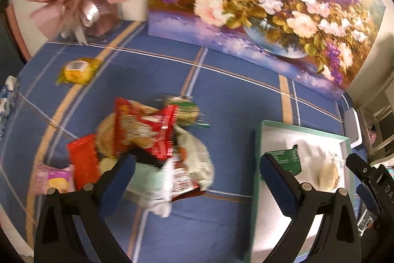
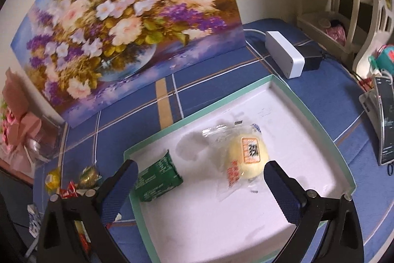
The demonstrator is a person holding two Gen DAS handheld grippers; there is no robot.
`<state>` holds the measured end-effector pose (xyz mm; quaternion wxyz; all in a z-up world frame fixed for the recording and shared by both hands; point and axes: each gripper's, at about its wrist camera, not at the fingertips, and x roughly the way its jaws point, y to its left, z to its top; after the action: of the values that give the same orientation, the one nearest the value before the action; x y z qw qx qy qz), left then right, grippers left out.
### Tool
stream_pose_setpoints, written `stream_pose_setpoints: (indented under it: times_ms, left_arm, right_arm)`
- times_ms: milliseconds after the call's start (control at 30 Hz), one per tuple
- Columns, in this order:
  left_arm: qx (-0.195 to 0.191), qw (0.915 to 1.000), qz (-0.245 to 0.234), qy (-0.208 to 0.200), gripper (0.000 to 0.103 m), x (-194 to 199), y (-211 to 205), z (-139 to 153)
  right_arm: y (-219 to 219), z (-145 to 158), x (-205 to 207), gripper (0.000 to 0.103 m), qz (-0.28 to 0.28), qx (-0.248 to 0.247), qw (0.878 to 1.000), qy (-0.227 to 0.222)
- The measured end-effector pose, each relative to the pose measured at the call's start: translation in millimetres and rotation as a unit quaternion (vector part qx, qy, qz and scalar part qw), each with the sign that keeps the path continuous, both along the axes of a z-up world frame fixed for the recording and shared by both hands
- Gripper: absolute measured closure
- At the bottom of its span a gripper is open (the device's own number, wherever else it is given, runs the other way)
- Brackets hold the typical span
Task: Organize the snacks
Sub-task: 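Move both tools back toward the snack pile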
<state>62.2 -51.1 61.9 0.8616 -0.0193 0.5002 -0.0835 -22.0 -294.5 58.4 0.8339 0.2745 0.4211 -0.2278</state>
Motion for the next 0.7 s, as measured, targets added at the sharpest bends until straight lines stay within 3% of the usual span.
stream_pose_setpoints:
  times_ms: [367,700]
  left_arm:
    - [0.075,0.9960,0.040,-0.027,0.002,-25,50,20]
    - [0.077,0.9950,0.060,-0.023,0.002,-38,94,28]
  right_arm:
    - [53,21,-8,0.000,0.043,-0.039,0.998,-0.005]
    - [98,30,-19,0.000,0.064,-0.023,0.997,-0.024]
